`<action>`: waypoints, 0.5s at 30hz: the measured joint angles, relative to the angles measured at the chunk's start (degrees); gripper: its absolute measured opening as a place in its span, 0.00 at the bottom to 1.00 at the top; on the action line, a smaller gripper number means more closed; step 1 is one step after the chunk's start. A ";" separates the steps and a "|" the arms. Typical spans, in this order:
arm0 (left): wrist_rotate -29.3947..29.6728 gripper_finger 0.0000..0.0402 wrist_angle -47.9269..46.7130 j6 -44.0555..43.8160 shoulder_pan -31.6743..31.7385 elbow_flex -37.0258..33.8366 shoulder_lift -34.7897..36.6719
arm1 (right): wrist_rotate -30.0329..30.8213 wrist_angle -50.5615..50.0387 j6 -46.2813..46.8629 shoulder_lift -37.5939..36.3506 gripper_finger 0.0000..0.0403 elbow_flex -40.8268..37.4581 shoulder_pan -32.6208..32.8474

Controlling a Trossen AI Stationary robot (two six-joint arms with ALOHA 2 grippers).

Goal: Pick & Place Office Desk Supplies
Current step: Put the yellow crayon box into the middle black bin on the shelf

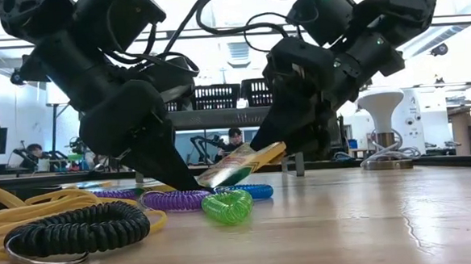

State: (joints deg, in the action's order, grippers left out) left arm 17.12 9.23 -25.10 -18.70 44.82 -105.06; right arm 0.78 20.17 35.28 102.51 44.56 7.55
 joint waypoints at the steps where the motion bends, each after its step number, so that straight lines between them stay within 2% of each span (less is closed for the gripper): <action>1: 0.00 0.29 0.00 0.25 0.00 0.00 0.00 | 0.38 0.08 -0.54 -0.12 0.35 0.00 0.01; 7: -1.02 0.29 -1.61 2.18 0.04 0.19 2.31 | 0.74 -2.17 -5.57 -3.70 0.16 0.13 0.39; 11: -3.81 0.29 -6.82 2.76 0.04 0.28 8.61 | 1.36 -7.59 -9.28 -8.84 0.08 0.18 1.55; 15: -3.07 0.29 -10.06 2.92 -0.51 -0.09 16.72 | 6.18 -12.40 -13.29 -14.36 0.06 0.20 4.05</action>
State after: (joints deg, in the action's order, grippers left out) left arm 14.06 -0.82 -22.18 -19.21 44.73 -88.33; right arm 6.97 7.77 21.99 88.15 44.75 11.60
